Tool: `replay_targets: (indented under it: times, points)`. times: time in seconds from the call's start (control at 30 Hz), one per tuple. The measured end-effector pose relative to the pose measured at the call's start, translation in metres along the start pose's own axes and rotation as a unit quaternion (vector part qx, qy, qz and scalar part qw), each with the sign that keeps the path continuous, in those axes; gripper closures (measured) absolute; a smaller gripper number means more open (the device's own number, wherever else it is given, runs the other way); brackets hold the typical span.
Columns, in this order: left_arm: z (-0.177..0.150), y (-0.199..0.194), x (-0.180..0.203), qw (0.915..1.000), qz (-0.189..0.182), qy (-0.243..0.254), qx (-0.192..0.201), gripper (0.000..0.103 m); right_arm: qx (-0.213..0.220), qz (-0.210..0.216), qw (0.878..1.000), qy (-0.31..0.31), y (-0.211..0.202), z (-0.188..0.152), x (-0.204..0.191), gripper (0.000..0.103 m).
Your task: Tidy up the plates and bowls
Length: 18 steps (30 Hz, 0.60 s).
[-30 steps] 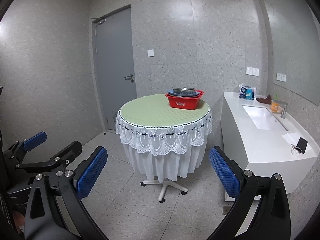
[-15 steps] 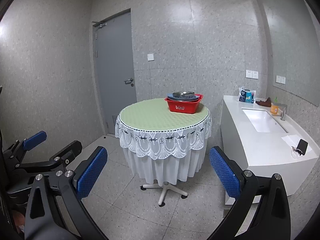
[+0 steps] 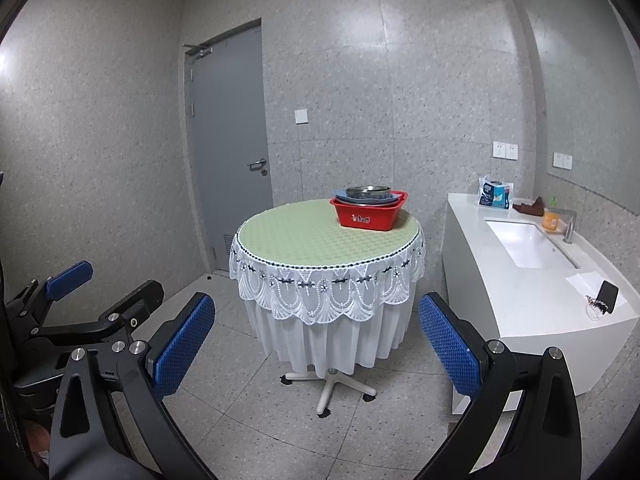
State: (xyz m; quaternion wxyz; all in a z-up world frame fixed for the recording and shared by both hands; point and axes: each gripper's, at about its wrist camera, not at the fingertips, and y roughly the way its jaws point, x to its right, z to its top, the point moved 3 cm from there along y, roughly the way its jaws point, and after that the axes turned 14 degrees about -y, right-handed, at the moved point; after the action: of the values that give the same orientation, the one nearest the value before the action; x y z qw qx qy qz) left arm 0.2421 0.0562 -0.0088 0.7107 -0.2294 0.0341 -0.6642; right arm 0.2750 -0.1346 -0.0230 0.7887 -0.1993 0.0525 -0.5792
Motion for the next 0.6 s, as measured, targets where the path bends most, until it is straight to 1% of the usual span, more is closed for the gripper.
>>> replay_targets:
  times: [0.6]
  points:
    - [-0.007, 0.019, 0.006, 1.0, -0.002, 0.005, 0.006, 0.001, -0.007, 0.0, 1.0, 0.003, 0.012, 0.002, 0.0, 0.0]
